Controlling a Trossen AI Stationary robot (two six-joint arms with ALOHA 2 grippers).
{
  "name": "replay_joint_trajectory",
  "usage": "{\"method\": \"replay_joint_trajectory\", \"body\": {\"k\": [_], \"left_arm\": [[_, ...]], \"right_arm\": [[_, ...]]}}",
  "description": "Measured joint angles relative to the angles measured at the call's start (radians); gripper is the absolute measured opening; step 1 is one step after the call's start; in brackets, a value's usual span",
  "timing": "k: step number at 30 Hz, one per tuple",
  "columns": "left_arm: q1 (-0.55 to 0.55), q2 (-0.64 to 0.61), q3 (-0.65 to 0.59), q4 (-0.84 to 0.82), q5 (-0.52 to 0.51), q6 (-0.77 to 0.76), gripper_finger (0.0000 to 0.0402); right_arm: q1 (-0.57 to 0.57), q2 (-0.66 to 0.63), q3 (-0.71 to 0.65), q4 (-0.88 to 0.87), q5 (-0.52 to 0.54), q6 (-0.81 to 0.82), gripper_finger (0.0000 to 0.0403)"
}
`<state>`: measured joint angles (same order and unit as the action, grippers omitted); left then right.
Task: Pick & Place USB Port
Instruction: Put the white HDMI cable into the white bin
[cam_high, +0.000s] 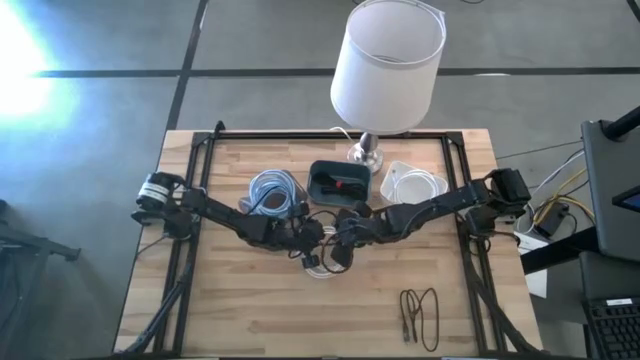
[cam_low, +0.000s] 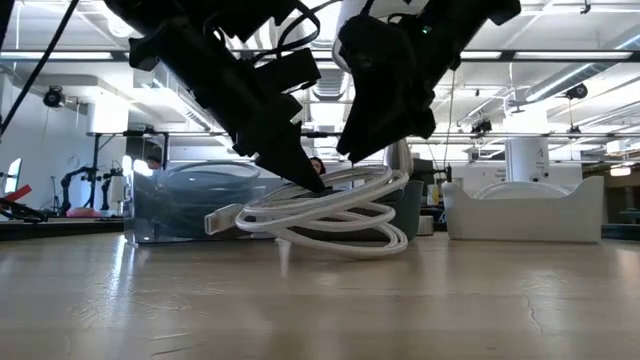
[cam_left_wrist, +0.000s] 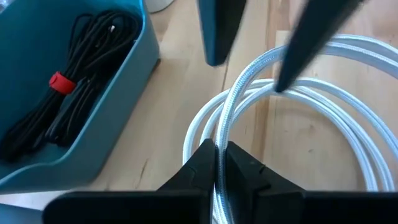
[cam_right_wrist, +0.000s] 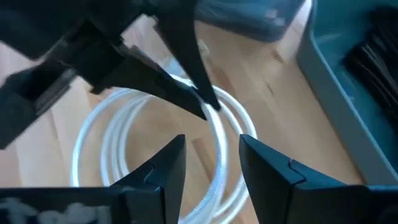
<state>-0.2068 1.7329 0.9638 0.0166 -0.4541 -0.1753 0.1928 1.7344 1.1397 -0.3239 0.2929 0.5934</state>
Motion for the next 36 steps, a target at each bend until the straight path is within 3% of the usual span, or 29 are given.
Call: {"method": "replay_joint_trajectory", "body": {"k": [14,18,25,31,36], "left_arm": [[-0.011,0.0,0.023,0.009,-0.005,0.032,0.0026],[-0.011,0.0,0.023,0.011,-0.008,0.033,0.0026],[-0.012,0.0,0.023,0.016,-0.009,0.032,0.0026],[-0.011,0.0,0.023,0.016,-0.005,0.024,0.0028],[-0.012,-0.001,0.023,0.018,-0.004,0.023,0.0054]], "right_arm": [[-0.007,0.002,-0.071,-0.014,-0.005,0.028,0.0136],[-0.007,0.002,-0.066,-0.015,-0.006,0.004,0.0108],[-0.011,0.002,-0.066,-0.021,-0.005,-0.021,0.002],[-0.011,0.002,-0.066,-0.021,-0.003,-0.021,0.0018],[-0.011,0.002,-0.066,-0.041,-0.002,-0.021,0.0017]]}}
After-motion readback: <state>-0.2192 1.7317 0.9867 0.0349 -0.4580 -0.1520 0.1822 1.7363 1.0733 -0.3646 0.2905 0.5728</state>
